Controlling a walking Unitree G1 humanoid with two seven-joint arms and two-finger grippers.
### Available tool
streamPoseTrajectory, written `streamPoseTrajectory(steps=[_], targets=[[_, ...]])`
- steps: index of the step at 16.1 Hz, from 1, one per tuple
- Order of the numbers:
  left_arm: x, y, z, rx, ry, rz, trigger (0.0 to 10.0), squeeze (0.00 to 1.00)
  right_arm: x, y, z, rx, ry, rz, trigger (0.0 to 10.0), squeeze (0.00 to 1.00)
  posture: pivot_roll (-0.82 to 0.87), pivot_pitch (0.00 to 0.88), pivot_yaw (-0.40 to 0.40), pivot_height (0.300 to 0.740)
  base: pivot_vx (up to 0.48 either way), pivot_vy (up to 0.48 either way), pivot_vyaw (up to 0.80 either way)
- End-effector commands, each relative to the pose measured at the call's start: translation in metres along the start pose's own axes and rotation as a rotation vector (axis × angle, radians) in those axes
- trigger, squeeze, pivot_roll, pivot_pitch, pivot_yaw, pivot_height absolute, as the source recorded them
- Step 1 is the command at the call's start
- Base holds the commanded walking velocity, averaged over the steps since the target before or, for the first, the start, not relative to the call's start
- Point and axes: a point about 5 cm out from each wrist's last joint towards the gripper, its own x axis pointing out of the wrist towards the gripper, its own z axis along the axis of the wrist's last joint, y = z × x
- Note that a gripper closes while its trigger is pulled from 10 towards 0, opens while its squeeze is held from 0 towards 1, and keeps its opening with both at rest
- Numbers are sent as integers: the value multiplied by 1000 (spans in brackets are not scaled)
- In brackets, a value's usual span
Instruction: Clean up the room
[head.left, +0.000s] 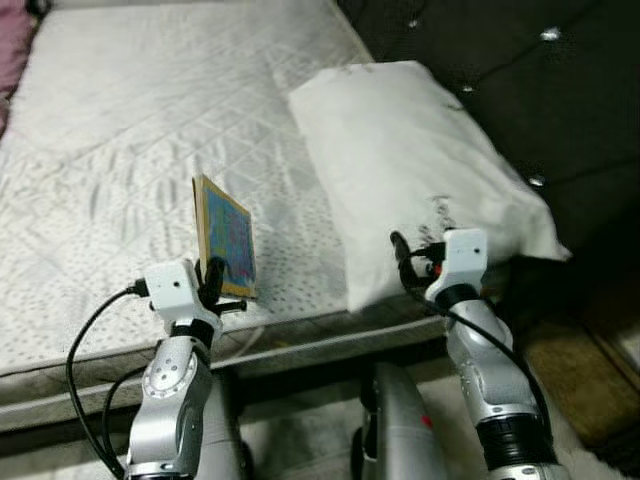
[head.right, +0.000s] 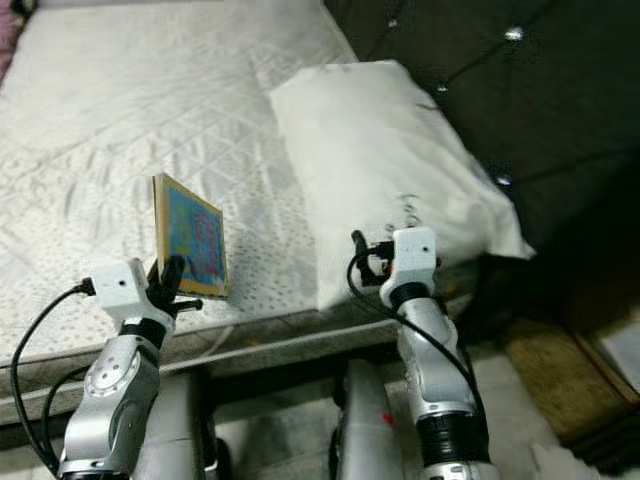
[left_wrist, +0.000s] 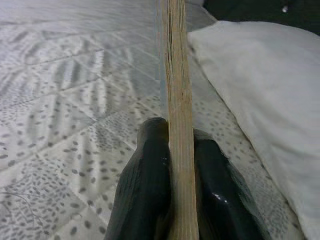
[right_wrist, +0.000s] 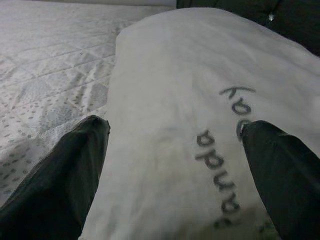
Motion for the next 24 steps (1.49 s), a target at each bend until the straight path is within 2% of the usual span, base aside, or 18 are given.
streamPoseTrajectory(steps=[1,4,7,8,11,13,16,17,20,22,24], targets=[[1,-1,6,-13,-14,-14,10000,0,-1,0,-2,-2,0,0,10000,0,-61,148,-21,560,0,0,0],[10,-9,8,-68,-23,-71,10000,0,-1,0,-2,-5,6,-3,10000,0,-69,145,-23,535,0,0,0],[20,-25,15,-206,-35,-103,10000,0,-2,-2,-2,-15,4,-6,10000,0,-80,141,-25,535,0,0,0],[20,-30,12,-265,-20,-118,10000,0,-3,-6,-2,-22,3,-10,10000,0,-90,136,-27,535,0,0,0],[24,-38,5,-327,40,-138,10000,0,-3,-9,1,-36,-5,-18,10000,0,-98,134,-27,535,0,0,0],[33,-54,-4,-530,120,-185,10000,0,-3,-11,1,-42,-3,-18,10000,0,-106,128,-35,535,0,0,0],[44,-69,-17,-674,216,-231,10000,0,-3,-9,4,-46,-13,-8,10000,0,-131,118,-35,535,0,0,0],[46,-75,-18,-745,232,-249,10000,0,-8,-2,11,30,-39,80,10000,0,-140,111,-36,535,0,0,0],[47,-80,-24,-792,279,-264,10000,0,-20,-3,17,-9,-43,147,10000,0,-161,103,-39,535,0,0,0],[47,-79,-30,-781,301,-245,10000,0,-27,-13,10,-46,-15,127,10000,0,-167,105,-41,535,0,0,0],[49,-70,-30,-732,271,-216,10000,0,-30,-19,8,-55,1,116,10000,0,-166,108,-39,535,0,0,0]])
